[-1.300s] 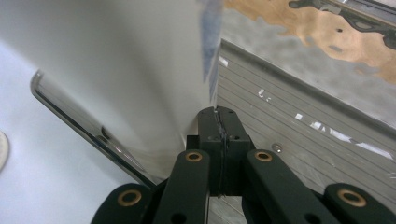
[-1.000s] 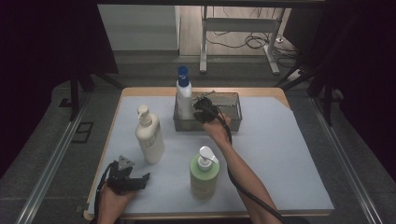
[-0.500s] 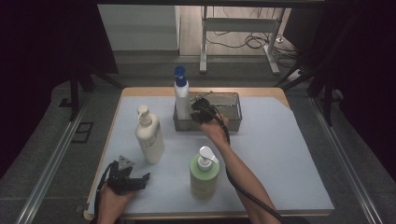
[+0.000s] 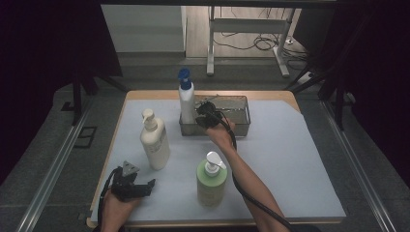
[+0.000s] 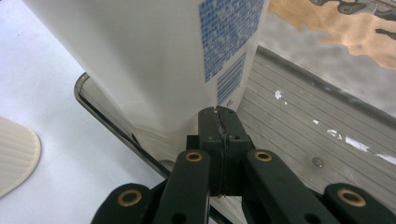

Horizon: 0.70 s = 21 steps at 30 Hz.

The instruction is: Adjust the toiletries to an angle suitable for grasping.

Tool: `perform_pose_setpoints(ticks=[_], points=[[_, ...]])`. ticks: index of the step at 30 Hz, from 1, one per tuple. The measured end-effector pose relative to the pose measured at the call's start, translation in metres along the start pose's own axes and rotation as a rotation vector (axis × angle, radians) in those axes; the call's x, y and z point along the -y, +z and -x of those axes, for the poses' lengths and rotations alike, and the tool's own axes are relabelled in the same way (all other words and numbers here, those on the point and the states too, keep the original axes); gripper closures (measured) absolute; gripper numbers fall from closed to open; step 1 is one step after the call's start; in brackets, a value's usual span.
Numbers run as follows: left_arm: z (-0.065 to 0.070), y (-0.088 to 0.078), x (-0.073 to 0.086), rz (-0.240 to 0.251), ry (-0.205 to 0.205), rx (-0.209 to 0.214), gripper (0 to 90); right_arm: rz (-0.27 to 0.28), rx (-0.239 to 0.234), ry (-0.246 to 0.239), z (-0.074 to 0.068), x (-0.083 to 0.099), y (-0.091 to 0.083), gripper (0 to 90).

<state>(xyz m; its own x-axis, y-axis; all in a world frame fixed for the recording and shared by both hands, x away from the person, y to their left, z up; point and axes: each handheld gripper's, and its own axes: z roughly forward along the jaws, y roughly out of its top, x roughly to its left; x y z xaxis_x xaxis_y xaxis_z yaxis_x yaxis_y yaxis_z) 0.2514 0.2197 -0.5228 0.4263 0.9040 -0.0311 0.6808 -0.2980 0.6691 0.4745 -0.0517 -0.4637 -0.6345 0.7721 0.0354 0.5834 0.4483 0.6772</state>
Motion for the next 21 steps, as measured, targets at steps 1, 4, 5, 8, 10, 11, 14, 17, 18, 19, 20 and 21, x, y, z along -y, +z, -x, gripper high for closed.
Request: perform_pose_setpoints(ticks=[1, 4, 5, 8, 10, 11, 14, 17, 18, 19, 20, 21], points=[[0.000, 0.000, 0.000, 0.000, 0.000, 0.000, 12.2, 0.000, 0.003, -0.006, 0.000, 0.001, 0.001, 89.2], [0.000, 0.000, 0.000, 0.000, 0.000, 0.000, 12.2, -0.001, 0.020, -0.020, 0.001, 0.002, 0.000, 86.2], [0.000, 0.000, 0.000, 0.000, 0.000, 0.000, 12.2, 0.001, 0.025, -0.018, 0.003, 0.003, -0.001, 85.7], [0.000, 0.000, 0.000, 0.001, 0.001, 0.000, 12.2, 0.017, 0.032, -0.008, 0.008, 0.003, -0.006, 83.0], [0.000, 0.000, 0.000, 0.001, -0.003, 0.000, 12.2, 0.026, 0.033, -0.002, 0.011, 0.003, -0.011, 80.7], [0.000, 0.000, 0.000, 0.001, -0.003, 0.000, 12.2, 0.032, 0.033, 0.001, 0.013, 0.004, -0.014, 79.2], [0.000, 0.000, 0.000, 0.002, -0.004, 0.001, 12.2, 0.047, 0.019, 0.006, 0.015, 0.005, -0.021, 73.0], [0.000, 0.000, 0.000, 0.002, -0.003, 0.000, 12.2, 0.058, 0.008, -0.004, 0.015, 0.005, -0.027, 66.7], [0.000, 0.000, 0.000, 0.002, -0.003, 0.000, 12.2, 0.061, 0.003, -0.005, 0.014, 0.006, -0.030, 64.5], [0.000, 0.000, 0.000, 0.002, -0.003, 0.000, 12.2, 0.065, -0.001, -0.008, 0.014, 0.006, -0.032, 61.8], [0.000, 0.000, 0.000, 0.003, -0.004, 0.000, 12.2, 0.065, -0.001, -0.008, 0.014, 0.006, -0.032, 61.8], [0.000, 0.000, 0.000, 0.002, -0.003, 0.000, 12.2, 0.069, -0.007, -0.014, 0.013, 0.006, -0.034, 59.2]])
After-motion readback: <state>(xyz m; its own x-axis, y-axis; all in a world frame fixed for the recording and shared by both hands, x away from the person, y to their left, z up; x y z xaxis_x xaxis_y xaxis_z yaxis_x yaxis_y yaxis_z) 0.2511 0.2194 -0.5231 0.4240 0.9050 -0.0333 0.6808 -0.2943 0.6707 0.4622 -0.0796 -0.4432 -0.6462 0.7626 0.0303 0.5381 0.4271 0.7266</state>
